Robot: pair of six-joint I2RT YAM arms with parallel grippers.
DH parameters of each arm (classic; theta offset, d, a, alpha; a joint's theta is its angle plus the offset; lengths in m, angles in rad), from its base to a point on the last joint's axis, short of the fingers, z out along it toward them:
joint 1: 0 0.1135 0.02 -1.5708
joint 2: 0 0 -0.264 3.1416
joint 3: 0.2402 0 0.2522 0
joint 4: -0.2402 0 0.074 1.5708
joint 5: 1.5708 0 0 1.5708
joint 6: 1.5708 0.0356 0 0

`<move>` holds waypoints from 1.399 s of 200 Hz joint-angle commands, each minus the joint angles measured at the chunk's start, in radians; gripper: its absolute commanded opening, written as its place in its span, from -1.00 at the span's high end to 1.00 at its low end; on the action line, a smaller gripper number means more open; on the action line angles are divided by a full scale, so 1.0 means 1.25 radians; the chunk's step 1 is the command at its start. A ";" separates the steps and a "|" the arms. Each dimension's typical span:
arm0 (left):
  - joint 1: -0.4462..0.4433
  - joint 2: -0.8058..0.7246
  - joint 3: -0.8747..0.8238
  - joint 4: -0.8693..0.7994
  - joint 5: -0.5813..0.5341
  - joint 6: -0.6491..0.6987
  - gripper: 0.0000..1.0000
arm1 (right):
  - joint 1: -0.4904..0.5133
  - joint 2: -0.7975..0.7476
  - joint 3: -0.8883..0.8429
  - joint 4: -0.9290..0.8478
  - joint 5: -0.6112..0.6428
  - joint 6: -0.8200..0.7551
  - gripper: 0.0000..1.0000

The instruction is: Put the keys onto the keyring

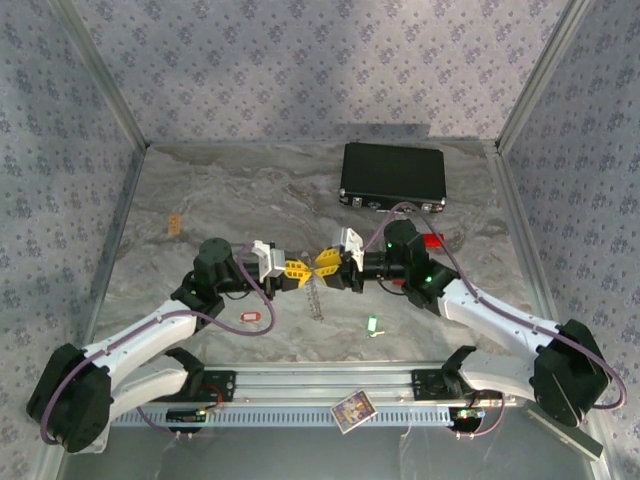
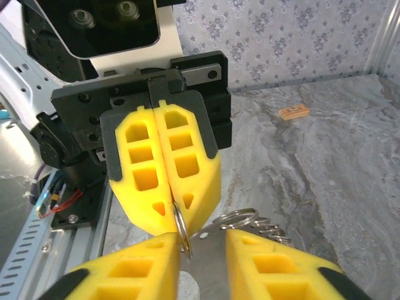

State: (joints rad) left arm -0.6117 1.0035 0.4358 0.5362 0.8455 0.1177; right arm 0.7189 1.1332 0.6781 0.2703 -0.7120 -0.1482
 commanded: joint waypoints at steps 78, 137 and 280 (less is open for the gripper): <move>-0.010 -0.073 0.075 -0.180 -0.044 0.093 0.51 | 0.029 -0.001 0.156 -0.273 0.046 -0.150 1.00; -0.010 -0.119 0.135 -0.404 -0.110 0.186 0.49 | 0.094 0.072 0.379 -0.656 0.236 -0.353 1.00; -0.010 -0.068 0.170 -0.400 -0.030 0.190 0.91 | 0.185 0.183 0.552 -0.779 0.335 -0.418 1.00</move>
State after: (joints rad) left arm -0.6174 0.9127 0.6102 0.0425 0.7708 0.3347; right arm 0.9417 1.3537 1.3220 -0.6743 -0.3084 -0.6483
